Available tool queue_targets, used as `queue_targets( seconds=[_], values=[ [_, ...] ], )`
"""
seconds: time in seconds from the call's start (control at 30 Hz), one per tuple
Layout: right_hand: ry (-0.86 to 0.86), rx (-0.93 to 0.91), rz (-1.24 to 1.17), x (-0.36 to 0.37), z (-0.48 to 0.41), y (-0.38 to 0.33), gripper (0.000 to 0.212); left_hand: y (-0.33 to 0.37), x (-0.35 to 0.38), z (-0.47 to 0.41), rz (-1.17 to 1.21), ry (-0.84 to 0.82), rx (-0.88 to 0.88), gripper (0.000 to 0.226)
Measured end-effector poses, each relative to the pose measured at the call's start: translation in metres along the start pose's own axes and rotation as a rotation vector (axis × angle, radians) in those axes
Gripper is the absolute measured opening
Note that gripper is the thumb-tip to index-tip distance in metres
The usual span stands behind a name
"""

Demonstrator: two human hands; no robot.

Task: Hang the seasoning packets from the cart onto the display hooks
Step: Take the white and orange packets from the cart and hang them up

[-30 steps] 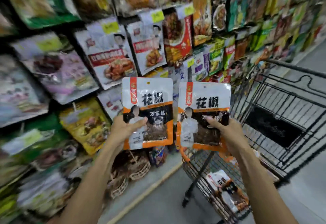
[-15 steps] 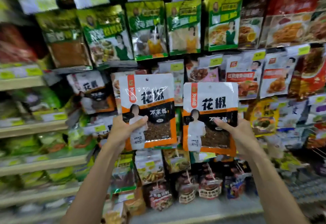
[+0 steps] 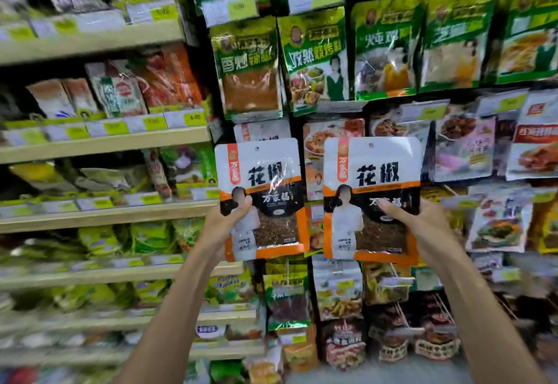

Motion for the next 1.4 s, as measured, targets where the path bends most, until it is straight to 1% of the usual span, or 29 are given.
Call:
queue_targets(
  seconds=[0.07,0.17,0.2,0.27,0.33,0.37,0.4,0.47,0.53,0.6,0.63,0.67,0.7,0.77,0.8,0.87,0.97,1.0,1.03,1.13,1.23,1.27,1.3,1.4],
  values=[
    [-0.019,-0.008,0.02,0.009,-0.002,0.002,0.022,-0.008,-0.004,-0.015,0.034,0.003,-0.053,0.047],
    [-0.014,0.006,0.034,0.016,-0.012,0.006,0.033,-0.015,-0.004,-0.034,0.06,0.051,-0.107,0.044],
    [-0.02,0.006,0.034,0.019,-0.016,0.007,0.033,-0.016,-0.002,-0.04,0.061,0.061,-0.107,0.044],
    [-0.041,-0.004,0.038,0.024,-0.025,0.008,0.029,-0.018,0.002,-0.053,0.066,0.066,-0.1,0.054],
    [-0.05,-0.004,0.043,0.029,-0.037,0.012,0.03,-0.018,0.009,-0.066,0.068,0.063,-0.109,0.073],
    [-0.051,-0.001,0.046,0.031,-0.044,0.015,0.031,-0.018,0.013,-0.072,0.066,0.052,-0.108,0.077],
    [-0.054,0.005,0.05,0.033,-0.05,0.017,0.032,-0.017,0.017,-0.079,0.061,0.046,-0.103,0.073],
    [-0.06,0.018,0.052,0.036,-0.063,0.022,0.034,-0.021,0.025,-0.094,0.067,0.029,-0.083,0.057],
    [-0.072,0.042,0.043,0.039,-0.073,0.025,0.031,-0.025,0.032,-0.103,0.078,0.019,-0.079,0.049],
    [-0.089,0.054,0.037,0.042,-0.08,0.029,0.03,-0.029,0.037,-0.11,0.082,0.027,-0.07,0.024],
    [-0.09,0.06,0.04,0.043,-0.084,0.032,0.032,-0.03,0.039,-0.112,0.084,0.034,-0.064,0.02],
    [-0.088,0.067,0.047,0.043,-0.087,0.034,0.033,-0.031,0.041,-0.114,0.092,0.036,-0.063,0.02],
    [-0.085,0.073,0.052,0.045,-0.09,0.035,0.033,-0.033,0.041,-0.116,0.108,0.032,-0.056,0.027],
    [-0.07,0.079,0.062,0.047,-0.095,0.038,0.036,-0.036,0.042,-0.122,0.134,0.013,-0.035,0.056],
    [-0.054,0.078,0.061,0.048,-0.097,0.039,0.039,-0.037,0.043,-0.125,0.145,0.004,-0.032,0.067],
    [-0.017,0.074,0.052,0.05,-0.102,0.041,0.044,-0.037,0.043,-0.131,0.158,-0.009,-0.045,0.081],
    [0.007,0.079,0.04,0.056,-0.108,0.044,0.038,-0.034,0.042,-0.142,0.177,-0.037,-0.041,0.111],
    [0.012,0.081,0.039,0.058,-0.109,0.044,0.035,-0.034,0.042,-0.146,0.174,-0.039,-0.045,0.119],
    [0.015,0.081,0.038,0.061,-0.111,0.045,0.032,-0.033,0.041,-0.15,0.172,-0.029,-0.051,0.121],
    [0.018,0.083,0.021,0.07,-0.113,0.045,0.03,-0.035,0.04,-0.16,0.157,-0.027,-0.056,0.108],
    [0.013,0.088,0.001,0.078,-0.111,0.046,0.036,-0.041,0.041,-0.164,0.139,-0.047,-0.061,0.079],
    [0.007,0.09,-0.003,0.08,-0.11,0.046,0.037,-0.043,0.041,-0.166,0.136,-0.045,-0.062,0.072],
    [0.003,0.092,-0.007,0.082,-0.11,0.046,0.037,-0.045,0.041,-0.166,0.137,-0.041,-0.066,0.07],
    [0.007,0.092,-0.008,0.086,-0.109,0.045,0.038,-0.05,0.042,-0.17,0.146,-0.046,-0.078,0.075]
  ],
)
Point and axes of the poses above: each hand's wrist, its own z-axis away from the middle knuckle, its own x-axis out of the palm, y = z × x, the point moved 5 cm from there along -z, towards the middle knuckle, and after that the axes turned 13 degrees about y, right-handed, at the moved point
